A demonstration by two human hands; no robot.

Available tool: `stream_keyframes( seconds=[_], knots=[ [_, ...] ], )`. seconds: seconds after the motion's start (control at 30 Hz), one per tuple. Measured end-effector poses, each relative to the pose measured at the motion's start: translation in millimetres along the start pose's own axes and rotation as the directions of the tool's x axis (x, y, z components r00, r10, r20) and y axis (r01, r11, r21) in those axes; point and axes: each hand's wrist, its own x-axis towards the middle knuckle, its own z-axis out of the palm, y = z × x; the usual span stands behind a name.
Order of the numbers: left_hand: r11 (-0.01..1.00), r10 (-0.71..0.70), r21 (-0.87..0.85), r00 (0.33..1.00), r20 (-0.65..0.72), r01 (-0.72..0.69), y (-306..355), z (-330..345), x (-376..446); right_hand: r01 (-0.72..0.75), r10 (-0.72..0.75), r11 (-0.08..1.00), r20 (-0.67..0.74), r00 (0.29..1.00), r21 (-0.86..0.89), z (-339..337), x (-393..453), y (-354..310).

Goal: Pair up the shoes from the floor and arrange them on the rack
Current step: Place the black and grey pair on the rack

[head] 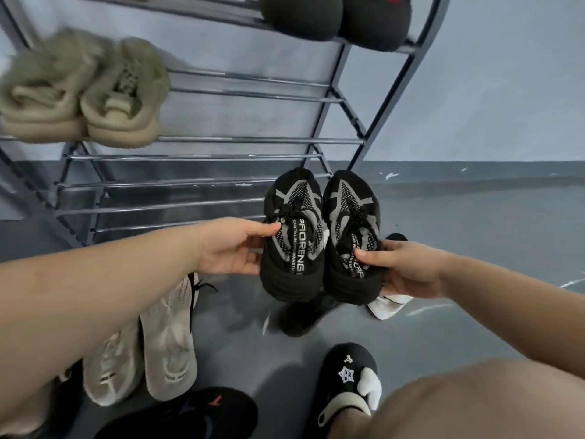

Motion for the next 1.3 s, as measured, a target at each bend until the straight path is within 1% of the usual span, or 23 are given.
stream_keyframes(
  seconds=[0.13, 0.3, 0.4, 0.47, 0.6, 0.7, 0.77, 0.93, 1.03, 1.17, 1.3],
  knots=[
    [0.994, 0.036, 0.107, 0.999, 0.012, -0.037, 31, 10, -24, 0.067, -0.067, 0.998, -0.008, 0.998, -0.02, 9, -25, -21],
    [0.973, 0.041, 0.228, 0.999, -0.007, -0.039, 59, 14, -56, 0.117, -0.117, 0.993, -0.008, 0.993, -0.03, 29, -47, -41],
    [0.967, 0.065, 0.251, 0.997, -0.043, -0.052, 71, 11, -66, 0.165, -0.166, 0.986, -0.027, 0.986, -0.026, 42, -54, -55],
    [0.973, 0.101, 0.216, 0.993, -0.067, -0.084, 75, 7, -70, 0.214, -0.214, 0.977, -0.069, 0.974, -0.006, 49, -52, -63],
    [0.979, 0.176, 0.122, 0.979, -0.104, -0.163, 74, 4, -72, 0.326, -0.304, 0.934, -0.155, 0.94, 0.146, 58, -36, -63],
    [0.965, 0.232, 0.162, 0.962, -0.146, -0.208, 73, 8, -63, 0.371, -0.338, 0.919, -0.217, 0.916, 0.136, 59, -26, -60],
    [0.961, 0.259, 0.141, 0.95, -0.173, -0.236, 73, 12, -57, 0.388, -0.353, 0.914, -0.234, 0.906, 0.12, 55, -24, -61],
    [0.953, 0.302, 0.048, 0.924, -0.236, -0.299, 70, 23, -40, 0.423, -0.376, 0.894, -0.267, 0.887, 0.148, 49, -11, -66],
    [0.943, 0.311, -0.027, 0.91, -0.275, -0.331, 71, 28, -30, 0.452, -0.383, 0.874, -0.318, 0.867, 0.179, 48, -1, -71],
    [0.924, 0.325, -0.099, 0.893, -0.311, -0.371, 78, 31, -16, 0.457, -0.337, 0.859, -0.416, 0.844, 0.231, 44, 14, -73],
    [0.902, 0.329, -0.152, 0.871, -0.365, -0.404, 81, 30, 2, 0.477, -0.319, 0.834, -0.465, 0.826, 0.276, 40, 26, -77]
  ],
)
